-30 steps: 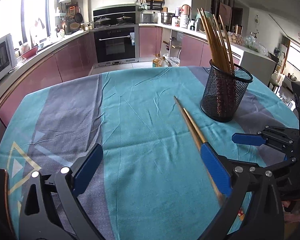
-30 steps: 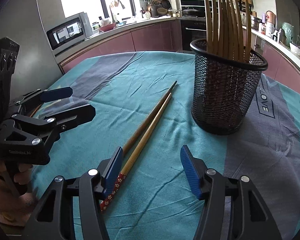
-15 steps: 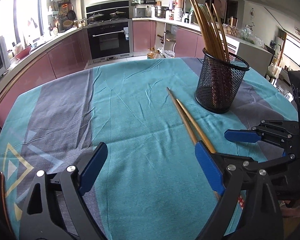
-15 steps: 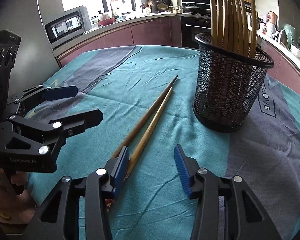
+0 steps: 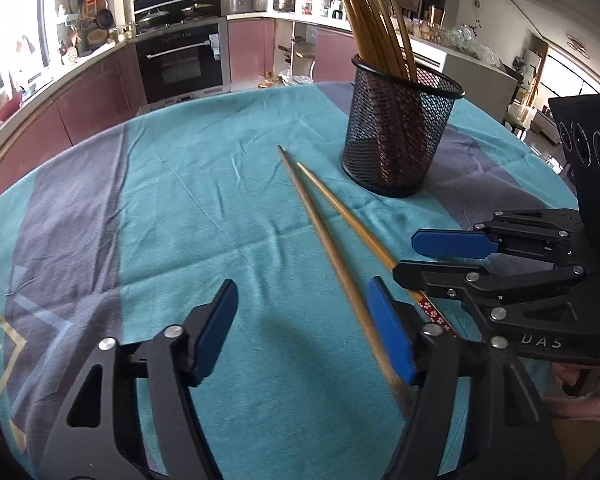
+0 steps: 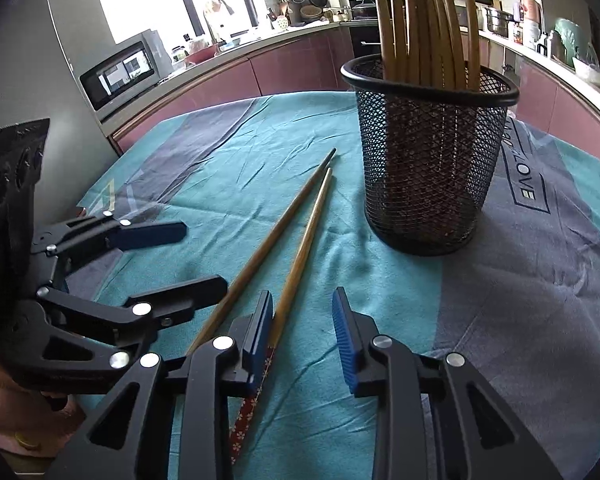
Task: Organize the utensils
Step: 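Grasp one of the last two chopsticks with the left gripper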
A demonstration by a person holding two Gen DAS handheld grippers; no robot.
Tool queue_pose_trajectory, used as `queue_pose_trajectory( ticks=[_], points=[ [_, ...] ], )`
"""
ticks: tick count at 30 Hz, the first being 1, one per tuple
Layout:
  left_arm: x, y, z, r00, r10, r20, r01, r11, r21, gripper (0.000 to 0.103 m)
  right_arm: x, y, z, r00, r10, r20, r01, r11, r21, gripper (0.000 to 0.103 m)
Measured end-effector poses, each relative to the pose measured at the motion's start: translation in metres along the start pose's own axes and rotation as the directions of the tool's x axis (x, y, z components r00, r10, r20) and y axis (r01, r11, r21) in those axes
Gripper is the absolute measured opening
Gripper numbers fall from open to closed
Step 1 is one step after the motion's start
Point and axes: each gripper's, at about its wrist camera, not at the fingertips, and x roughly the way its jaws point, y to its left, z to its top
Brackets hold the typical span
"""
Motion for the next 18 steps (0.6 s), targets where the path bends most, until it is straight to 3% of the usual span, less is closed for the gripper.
queue_pose_trajectory(
  ticks=[6,11,18],
  points=[
    [0.010,-0.011,-0.001,0.999,-0.041,-0.025,0.042,0.999,0.019,0.040,0.000,-0.004,0.001,1.000,0.009,0.001,-0.009,1.000,0.010,0.028],
    [0.012,-0.011,-0.001,0.995,-0.092,-0.030,0.092,0.996,-0.011,0.016,-0.002,-0.006,0.001,1.000,0.011,0.001,-0.011,1.000,0.012,0.028],
    [0.010,-0.006,-0.008,0.993,-0.116,-0.035,0.113,0.990,-0.082,0.010,-0.003,-0.007,0.002,1.000,0.013,0.001,-0.013,1.000,0.015,0.028]
  ],
)
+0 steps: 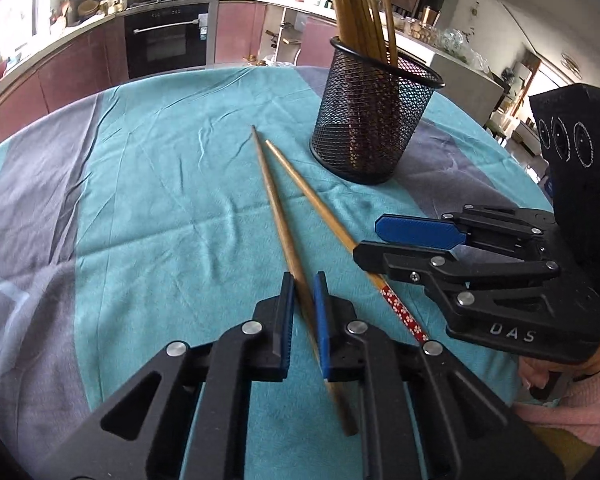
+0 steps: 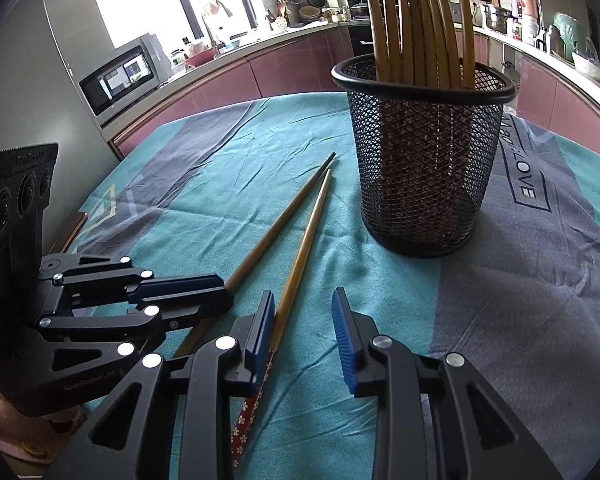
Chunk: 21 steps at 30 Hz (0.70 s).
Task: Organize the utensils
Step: 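Grasp one of the last two chopsticks with the left gripper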
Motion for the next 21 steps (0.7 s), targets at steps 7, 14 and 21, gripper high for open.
queue_pose_trajectory(
  ticks=[7,14,21],
  points=[
    [-0.009,0.002,-0.010,1.000,0.000,-0.013,-0.001,0.999,-0.036,0.012,0.000,-0.001,0.001,1.000,-0.001,-0.002,0.001,1.000,-0.005,0.027],
    [-0.006,0.001,0.000,1.000,0.025,-0.004,-0.025,1.000,-0.008,0.025,0.004,0.001,0.004,1.000,-0.010,-0.002,0.010,1.000,-0.008,0.027],
    [0.006,0.001,0.013,0.999,0.050,-0.005,-0.050,0.998,0.030,0.025,0.010,0.001,0.011,1.000,-0.015,-0.002,0.015,1.000,-0.011,0.026]
  ],
)
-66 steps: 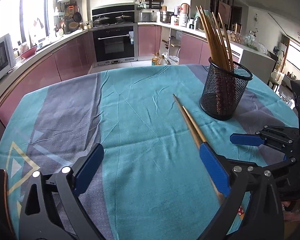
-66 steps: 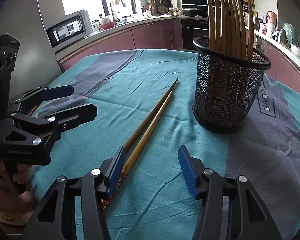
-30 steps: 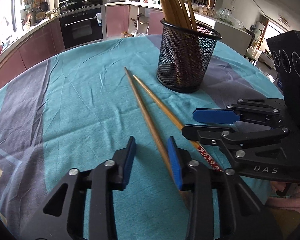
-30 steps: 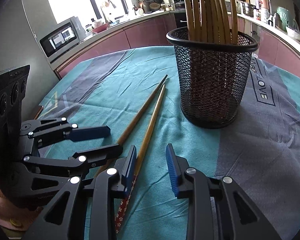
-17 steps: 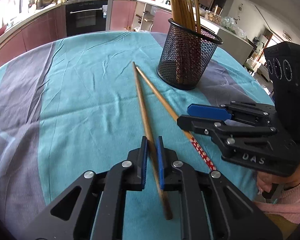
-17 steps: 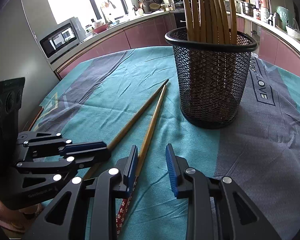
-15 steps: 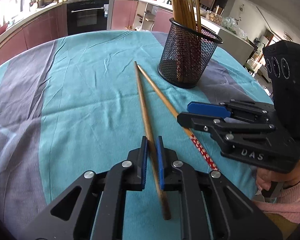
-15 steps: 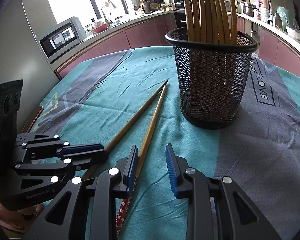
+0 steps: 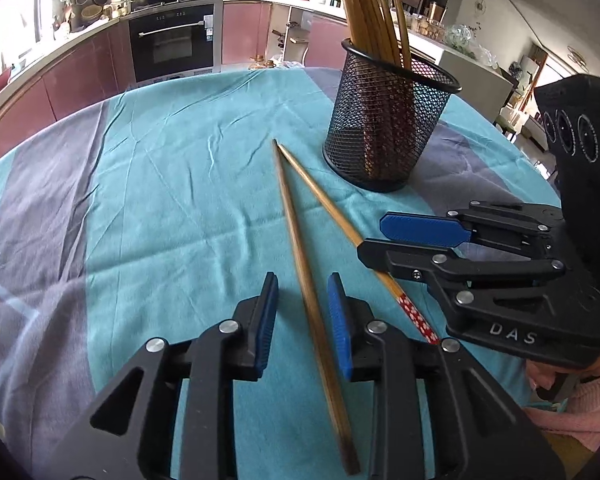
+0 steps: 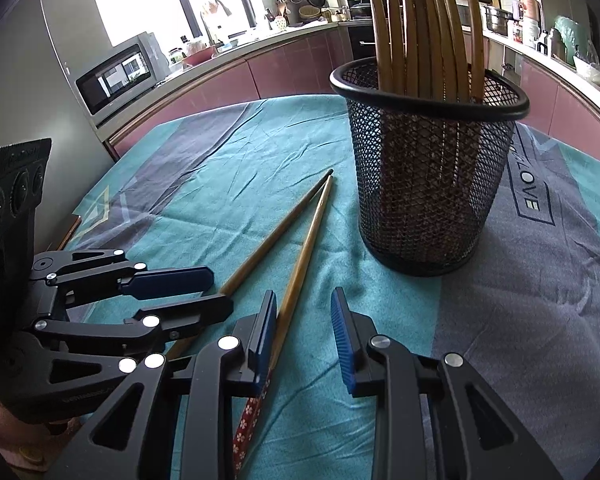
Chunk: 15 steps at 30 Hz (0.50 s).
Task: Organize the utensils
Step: 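Grasp one of the last two chopsticks with the left gripper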
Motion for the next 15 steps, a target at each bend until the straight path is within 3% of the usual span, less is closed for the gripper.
queue_pose_trajectory(
  ticks=[9,15],
  points=[
    [0.011,-0.003,0.011,1.000,0.018,0.002,-0.018,0.999,0.030,0.024,0.009,-0.001,0.010,1.000,-0.001,-0.009,0.001,1.000,-0.002,0.020],
    [0.016,0.000,0.019,1.000,0.024,0.002,-0.024,0.999,0.023,0.014,0.012,-0.004,0.013,1.000,0.004,-0.011,-0.004,1.000,0.004,0.014]
  ],
)
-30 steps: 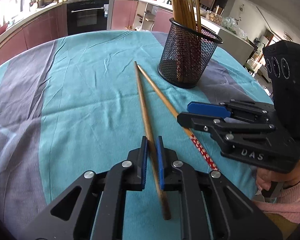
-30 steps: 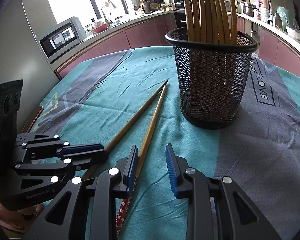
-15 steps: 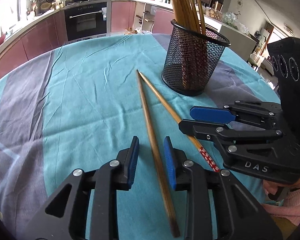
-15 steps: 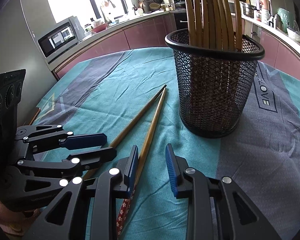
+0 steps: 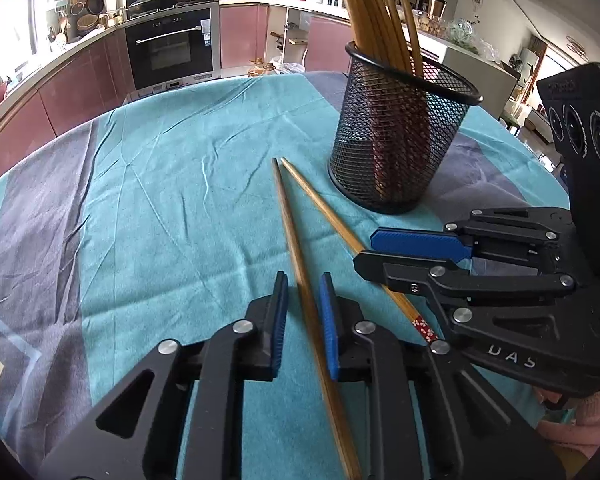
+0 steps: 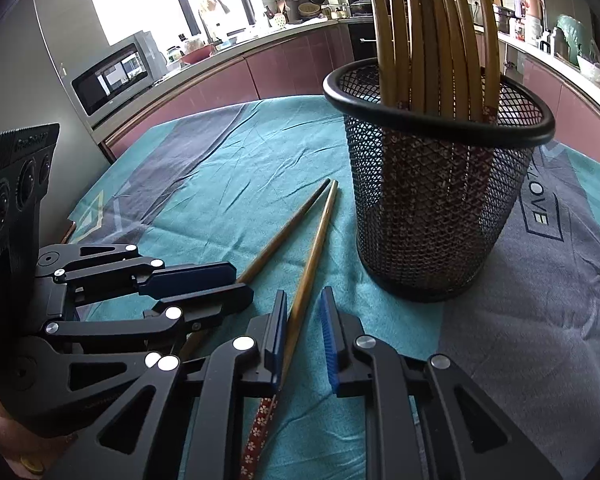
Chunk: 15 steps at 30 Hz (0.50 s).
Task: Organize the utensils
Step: 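Grasp one of the last two chopsticks with the left gripper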
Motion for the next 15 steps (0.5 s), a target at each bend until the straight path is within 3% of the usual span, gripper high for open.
queue_pose_trajectory(
  ticks=[15],
  points=[
    [0.001,0.004,0.001,1.000,0.000,0.009,0.000,0.998,-0.056,0.008,-0.005,-0.011,-0.001,0.999,0.026,0.027,-0.027,0.998,0.065,0.006]
  ],
)
